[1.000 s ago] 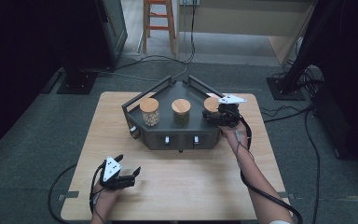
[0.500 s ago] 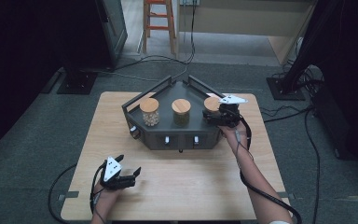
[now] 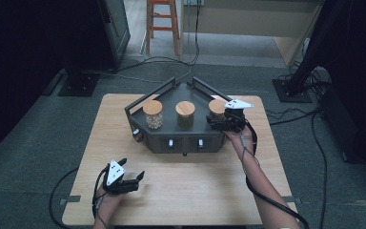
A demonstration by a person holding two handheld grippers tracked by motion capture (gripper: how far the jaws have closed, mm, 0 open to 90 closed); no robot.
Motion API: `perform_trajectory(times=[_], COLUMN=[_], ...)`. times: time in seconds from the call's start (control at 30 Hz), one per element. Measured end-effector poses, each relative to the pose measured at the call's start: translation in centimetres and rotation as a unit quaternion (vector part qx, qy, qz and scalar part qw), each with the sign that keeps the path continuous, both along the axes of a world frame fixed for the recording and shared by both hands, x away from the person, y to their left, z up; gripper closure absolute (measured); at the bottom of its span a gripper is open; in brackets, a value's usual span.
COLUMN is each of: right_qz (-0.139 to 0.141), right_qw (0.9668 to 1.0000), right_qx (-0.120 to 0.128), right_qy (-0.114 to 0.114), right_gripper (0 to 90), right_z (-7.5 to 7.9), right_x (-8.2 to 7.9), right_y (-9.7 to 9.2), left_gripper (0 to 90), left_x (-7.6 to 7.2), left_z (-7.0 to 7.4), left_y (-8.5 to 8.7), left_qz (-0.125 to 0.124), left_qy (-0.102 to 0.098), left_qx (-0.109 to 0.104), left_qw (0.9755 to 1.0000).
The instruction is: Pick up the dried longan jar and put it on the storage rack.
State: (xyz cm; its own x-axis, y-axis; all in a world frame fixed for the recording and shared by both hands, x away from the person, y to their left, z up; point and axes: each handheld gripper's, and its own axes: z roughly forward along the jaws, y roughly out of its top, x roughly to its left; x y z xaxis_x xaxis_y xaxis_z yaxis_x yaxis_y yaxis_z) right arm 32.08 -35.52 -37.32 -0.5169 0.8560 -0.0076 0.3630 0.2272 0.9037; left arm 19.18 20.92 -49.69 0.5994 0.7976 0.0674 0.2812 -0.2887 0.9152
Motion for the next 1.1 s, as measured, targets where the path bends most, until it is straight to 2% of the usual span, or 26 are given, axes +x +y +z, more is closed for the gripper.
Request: perform_trajectory(times=[0.37,0.63,0.87,1.1], right_qz=[0.0,0.003,0.006,0.01], right_qw=[0.9998,0.9993,0.9989,0.9986], right_qx=[0.013,0.018,-0.002,0.001], right_qy=[-0.014,-0.032,-0.046,-0.051], right_gripper=[9.3,9.3,9.3,9.3], right_z=[-0.8,-1.5,-1.7,-1.9], right_x=[-1.1,-2.3,-3.3,-4.1], right_y=[-0.4,-0.9,-0.7,-0.8], left_gripper=[11.8,11.8,11.8,11.8], left_x=[0.0,0.0,0.0,0.0], left_z=[0.0,0.0,0.0,0.0], left_y=[0.0,-0.1,-0.2,-0.3], left_qz=[0.0,0.001,0.002,0.0], left_qy=[0.001,0.001,0.0,0.001], left_qx=[0.001,0.001,0.003,0.005], left_qw=[1.0,1.0,1.0,1.0])
